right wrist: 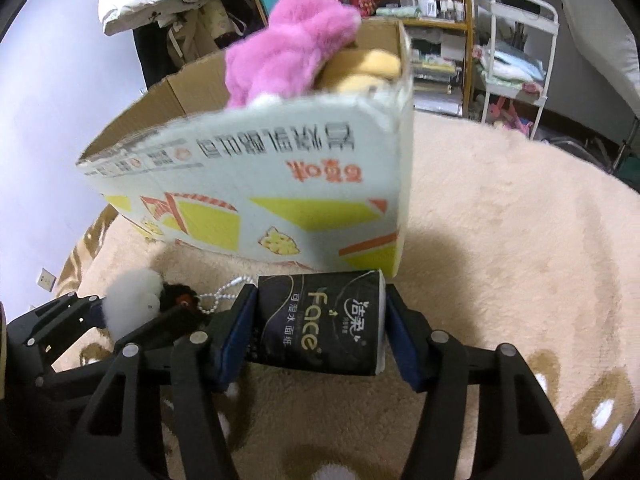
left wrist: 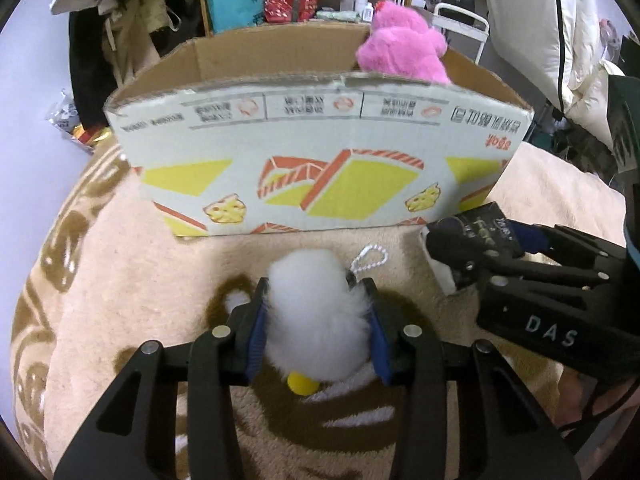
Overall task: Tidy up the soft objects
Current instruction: 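Lift the white plush and black tissue pack and carry both over the box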
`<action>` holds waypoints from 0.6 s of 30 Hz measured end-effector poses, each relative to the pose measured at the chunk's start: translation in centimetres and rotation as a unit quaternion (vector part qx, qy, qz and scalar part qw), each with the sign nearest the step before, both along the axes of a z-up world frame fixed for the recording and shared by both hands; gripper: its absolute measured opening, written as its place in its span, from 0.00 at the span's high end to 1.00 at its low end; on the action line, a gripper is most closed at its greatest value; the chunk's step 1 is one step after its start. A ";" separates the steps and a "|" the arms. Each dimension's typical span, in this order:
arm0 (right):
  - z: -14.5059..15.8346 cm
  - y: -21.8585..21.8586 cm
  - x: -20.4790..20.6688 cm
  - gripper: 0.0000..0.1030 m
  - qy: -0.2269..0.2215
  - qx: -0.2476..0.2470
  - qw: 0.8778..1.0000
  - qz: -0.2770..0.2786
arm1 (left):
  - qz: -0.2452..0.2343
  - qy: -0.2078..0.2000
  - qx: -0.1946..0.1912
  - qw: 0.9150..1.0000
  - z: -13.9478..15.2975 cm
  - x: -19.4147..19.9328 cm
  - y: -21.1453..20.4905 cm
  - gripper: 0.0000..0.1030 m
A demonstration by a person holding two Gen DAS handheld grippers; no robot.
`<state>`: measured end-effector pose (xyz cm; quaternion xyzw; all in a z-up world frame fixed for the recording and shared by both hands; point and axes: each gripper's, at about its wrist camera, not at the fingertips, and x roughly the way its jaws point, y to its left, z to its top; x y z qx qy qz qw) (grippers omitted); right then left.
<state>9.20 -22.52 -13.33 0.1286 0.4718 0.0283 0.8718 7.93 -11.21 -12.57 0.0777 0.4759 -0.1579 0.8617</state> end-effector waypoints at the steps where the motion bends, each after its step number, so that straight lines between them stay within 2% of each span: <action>1: 0.3 0.1 0.1 0.37 -0.004 -0.001 1.000 0.000 | 0.003 0.001 0.004 1.000 0.3 -0.3 0.0 0.60; 6: 2.5 0.2 -0.9 0.37 -0.032 -0.009 0.999 0.002 | 0.003 -0.024 0.010 1.000 2.0 -1.9 0.2 0.60; 18: 8.7 0.8 -4.4 0.37 -0.115 -0.029 0.993 -0.002 | 0.003 -0.122 -0.002 0.993 8.8 -5.4 2.2 0.60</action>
